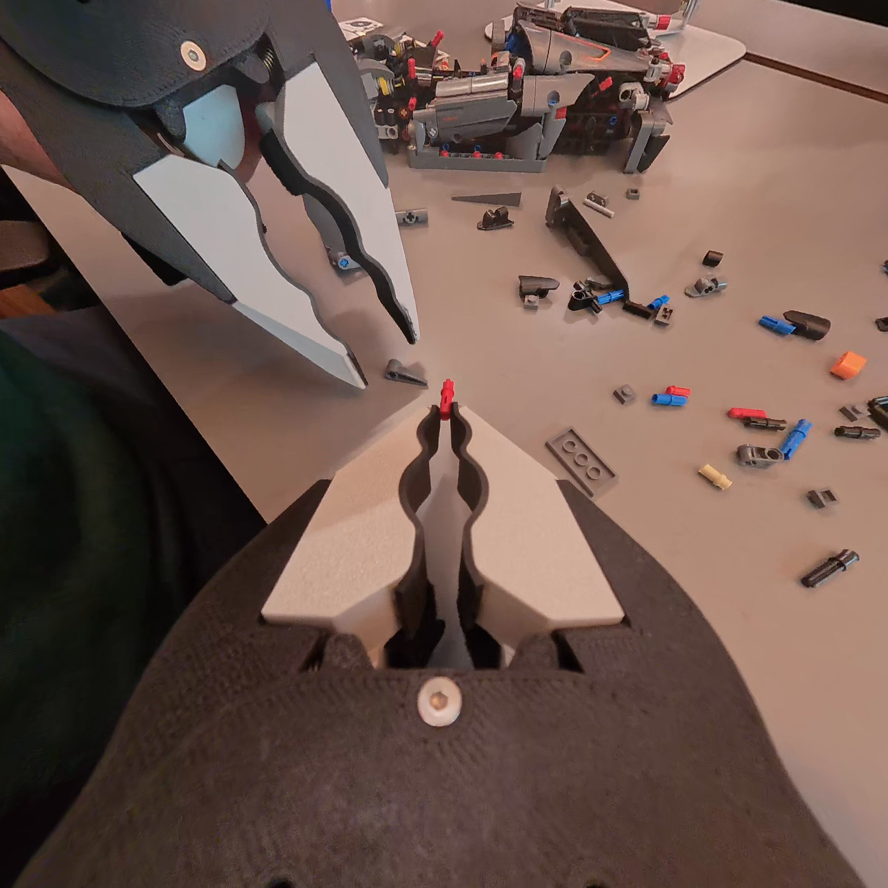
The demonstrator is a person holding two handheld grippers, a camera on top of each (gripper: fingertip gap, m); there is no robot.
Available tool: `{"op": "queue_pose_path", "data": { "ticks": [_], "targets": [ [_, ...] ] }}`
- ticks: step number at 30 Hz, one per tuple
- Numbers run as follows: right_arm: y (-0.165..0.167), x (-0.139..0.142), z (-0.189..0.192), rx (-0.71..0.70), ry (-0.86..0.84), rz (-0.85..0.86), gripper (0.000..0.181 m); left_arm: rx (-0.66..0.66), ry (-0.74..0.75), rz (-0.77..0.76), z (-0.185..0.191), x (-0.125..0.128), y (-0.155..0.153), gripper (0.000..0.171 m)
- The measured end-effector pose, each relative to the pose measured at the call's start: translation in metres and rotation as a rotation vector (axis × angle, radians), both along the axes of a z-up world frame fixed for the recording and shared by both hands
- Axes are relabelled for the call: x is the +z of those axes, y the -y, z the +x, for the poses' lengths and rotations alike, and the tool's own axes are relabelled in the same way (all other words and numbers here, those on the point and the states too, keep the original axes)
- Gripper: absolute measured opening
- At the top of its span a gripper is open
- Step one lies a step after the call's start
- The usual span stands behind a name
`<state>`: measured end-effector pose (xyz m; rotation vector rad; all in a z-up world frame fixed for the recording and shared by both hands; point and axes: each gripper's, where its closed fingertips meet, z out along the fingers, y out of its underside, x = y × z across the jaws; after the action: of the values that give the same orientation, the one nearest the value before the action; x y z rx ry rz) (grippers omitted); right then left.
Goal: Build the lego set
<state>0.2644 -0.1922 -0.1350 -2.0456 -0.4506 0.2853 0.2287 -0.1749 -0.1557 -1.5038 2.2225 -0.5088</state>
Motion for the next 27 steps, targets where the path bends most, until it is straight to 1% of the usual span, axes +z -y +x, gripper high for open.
{"op": "queue_pose_path", "data": {
  "ticks": [11, 15, 19, 27],
  "targets": [
    [-0.001, -0.004, 0.000, -0.006, 0.023, -0.029, 0.002, -0.025, 0.016, 0.030, -0.008, 0.003, -0.013, 0.029],
    [-0.001, -0.005, -0.001, -0.003, 0.024, -0.034, 0.002, -0.060, -0.006, 0.057, -0.012, -0.001, -0.016, 0.025],
    [0.000, -0.010, -0.005, 0.010, 0.062, -0.056, 0.002, -0.091, -0.011, 0.073, -0.012, -0.004, -0.018, 0.020],
    [0.003, -0.017, -0.020, 0.055, 0.076, -0.103, 0.002, -0.158, -0.004, 0.077, -0.008, -0.007, -0.010, 0.014]
  ]
}}
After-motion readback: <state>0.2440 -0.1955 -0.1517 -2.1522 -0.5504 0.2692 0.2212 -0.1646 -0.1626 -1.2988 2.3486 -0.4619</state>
